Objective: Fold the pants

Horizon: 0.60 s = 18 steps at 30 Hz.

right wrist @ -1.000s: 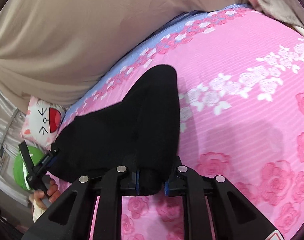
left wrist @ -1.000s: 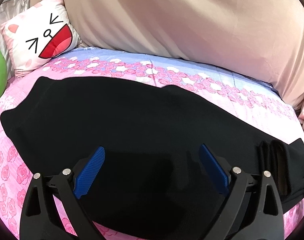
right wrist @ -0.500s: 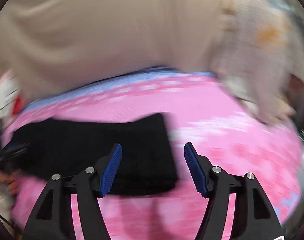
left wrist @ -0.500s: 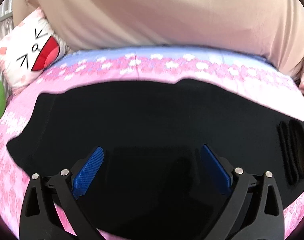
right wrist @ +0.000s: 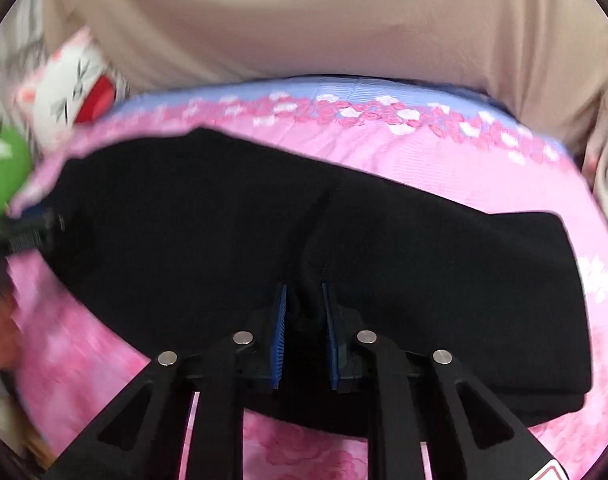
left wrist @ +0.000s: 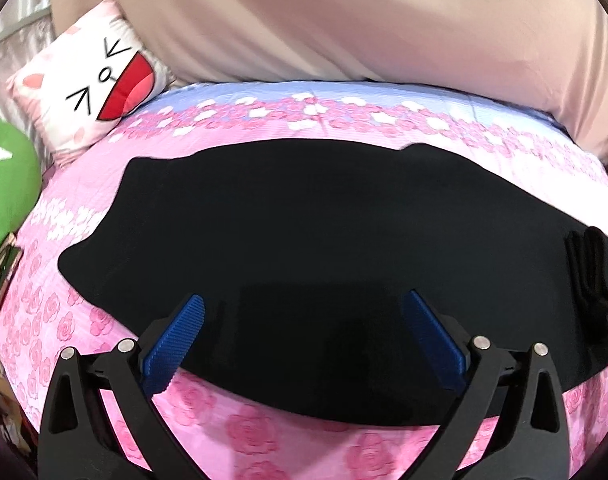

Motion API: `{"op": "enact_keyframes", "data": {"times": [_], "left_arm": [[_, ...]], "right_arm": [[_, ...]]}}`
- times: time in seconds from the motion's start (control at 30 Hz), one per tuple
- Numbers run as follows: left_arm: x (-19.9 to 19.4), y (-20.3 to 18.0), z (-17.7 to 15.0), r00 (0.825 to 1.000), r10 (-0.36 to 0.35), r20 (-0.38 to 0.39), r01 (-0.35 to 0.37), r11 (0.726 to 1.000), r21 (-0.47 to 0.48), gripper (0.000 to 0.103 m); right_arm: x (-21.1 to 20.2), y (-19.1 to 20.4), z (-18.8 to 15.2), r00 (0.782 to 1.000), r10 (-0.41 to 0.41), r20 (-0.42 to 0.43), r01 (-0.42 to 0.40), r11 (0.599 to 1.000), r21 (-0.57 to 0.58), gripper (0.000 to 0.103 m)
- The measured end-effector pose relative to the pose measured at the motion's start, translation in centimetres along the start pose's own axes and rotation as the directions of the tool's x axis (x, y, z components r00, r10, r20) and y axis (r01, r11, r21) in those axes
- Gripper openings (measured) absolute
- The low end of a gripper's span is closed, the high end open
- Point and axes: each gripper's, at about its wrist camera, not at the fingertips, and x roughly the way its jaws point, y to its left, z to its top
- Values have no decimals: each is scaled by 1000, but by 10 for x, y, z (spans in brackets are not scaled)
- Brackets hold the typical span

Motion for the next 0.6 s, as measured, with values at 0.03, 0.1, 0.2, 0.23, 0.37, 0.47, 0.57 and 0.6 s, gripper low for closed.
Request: {"op": "enact_keyframes", "data": {"times": [0.03, 0.1, 0.2, 0.23, 0.37, 0.47, 0.57, 0.6], "left_arm": [[0, 8, 1, 1000, -5, 2, 5, 1000, -14, 98], [-1, 16, 2, 1000, -4, 11, 4, 1000, -27, 98], [-3, 29, 4, 1000, 7, 25, -6, 999, -39, 98], [-4, 33, 5, 1000, 10, 28, -9, 999, -42, 98], [-4, 43, 4, 999, 18, 32, -16, 999, -48, 98], [0, 50, 1, 1000, 18, 24, -17, 999, -41, 98], [7, 55, -2, 1000, 13, 10, -12, 999, -38, 98], [8, 56, -3, 1000, 9, 6, -9, 999, -42, 98]], "right_arm": [[-2, 0, 6, 1000, 12, 11, -12, 1000, 18, 14], [-10, 5, 22, 997, 57, 45, -59, 997, 50, 14], [-12, 28, 43, 984, 154, 85, -159, 986, 52, 14], [-6, 40, 48, 978, 194, 80, -197, 980, 39, 14], [57, 80, 42, 965, 247, -93, -249, 968, -8, 27], [48, 80, 37, 967, 249, -55, -250, 968, -27, 37], [6, 59, 46, 945, 325, 34, -326, 945, 34, 35], [-3, 51, 50, 943, 326, 58, -329, 943, 53, 35]]}}
